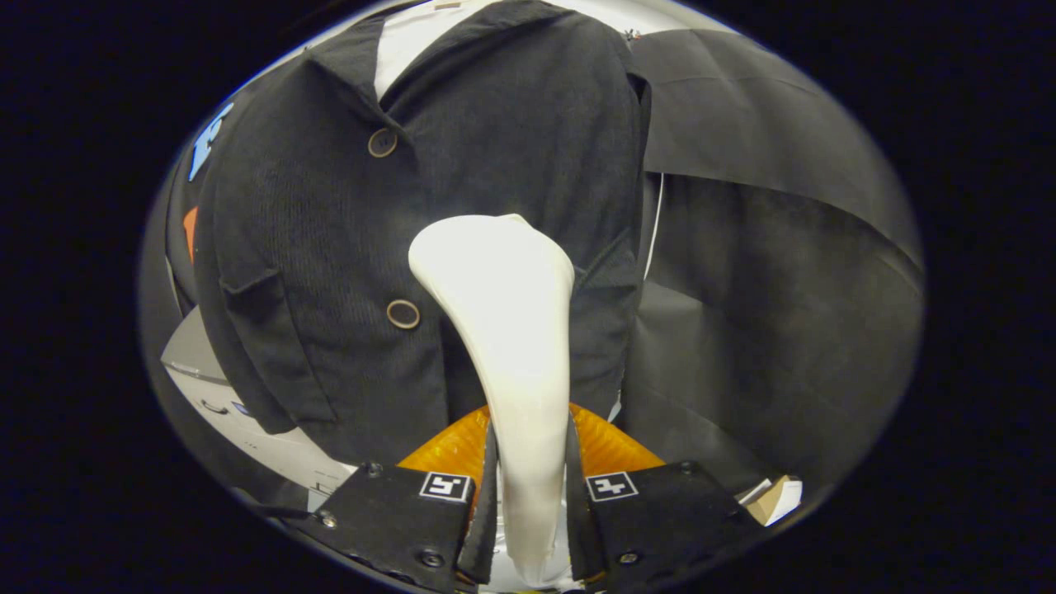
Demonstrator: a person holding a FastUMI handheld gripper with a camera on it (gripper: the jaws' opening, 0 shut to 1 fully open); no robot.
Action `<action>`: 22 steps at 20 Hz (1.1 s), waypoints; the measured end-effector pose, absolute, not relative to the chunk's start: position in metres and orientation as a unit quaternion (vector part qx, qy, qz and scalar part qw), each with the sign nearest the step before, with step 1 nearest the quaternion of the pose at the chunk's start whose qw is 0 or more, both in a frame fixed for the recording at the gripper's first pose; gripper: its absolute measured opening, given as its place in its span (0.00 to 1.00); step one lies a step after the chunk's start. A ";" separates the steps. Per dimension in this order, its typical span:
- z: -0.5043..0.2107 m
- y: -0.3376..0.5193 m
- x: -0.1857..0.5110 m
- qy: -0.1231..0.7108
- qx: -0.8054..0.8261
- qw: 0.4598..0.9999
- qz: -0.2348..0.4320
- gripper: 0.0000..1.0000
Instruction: Iron the clothes twice with a garment steamer, once on the left side and once on the right side.
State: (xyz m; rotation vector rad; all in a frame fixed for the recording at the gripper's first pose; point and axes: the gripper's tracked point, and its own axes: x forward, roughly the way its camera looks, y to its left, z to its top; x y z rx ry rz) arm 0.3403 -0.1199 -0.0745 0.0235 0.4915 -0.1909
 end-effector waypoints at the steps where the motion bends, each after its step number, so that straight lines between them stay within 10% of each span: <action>1: -0.081 -0.120 0.340 0.249 0.012 0.964 -0.094 0.38; 22: -0.208 -0.135 0.317 0.348 0.049 0.936 -0.018 0.38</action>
